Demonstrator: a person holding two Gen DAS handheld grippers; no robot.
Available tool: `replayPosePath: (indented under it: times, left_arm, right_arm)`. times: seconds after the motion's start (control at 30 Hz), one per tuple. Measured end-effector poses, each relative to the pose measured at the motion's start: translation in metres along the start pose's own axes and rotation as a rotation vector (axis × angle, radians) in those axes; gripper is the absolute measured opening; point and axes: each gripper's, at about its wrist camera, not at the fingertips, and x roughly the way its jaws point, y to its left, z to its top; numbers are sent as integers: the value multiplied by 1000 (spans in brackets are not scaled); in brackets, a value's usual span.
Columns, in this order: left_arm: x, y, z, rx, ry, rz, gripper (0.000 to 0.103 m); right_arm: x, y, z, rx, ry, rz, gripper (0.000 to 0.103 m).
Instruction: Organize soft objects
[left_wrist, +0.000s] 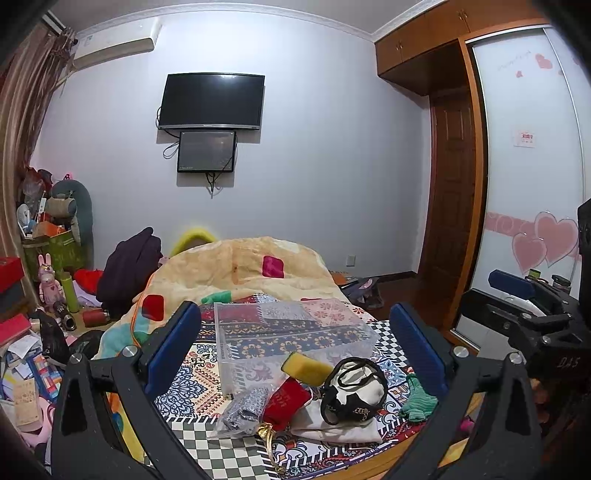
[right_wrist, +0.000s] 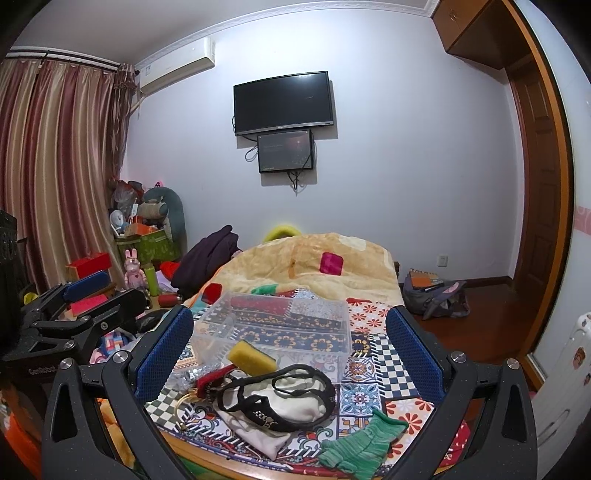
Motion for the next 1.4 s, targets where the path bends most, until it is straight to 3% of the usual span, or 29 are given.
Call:
replayPosePath:
  times: [1.4]
  left_arm:
    - [-3, -2, 1, 0, -12, 5, 103]
  right_arm:
    - [2, -3, -3, 19, 2, 8, 103]
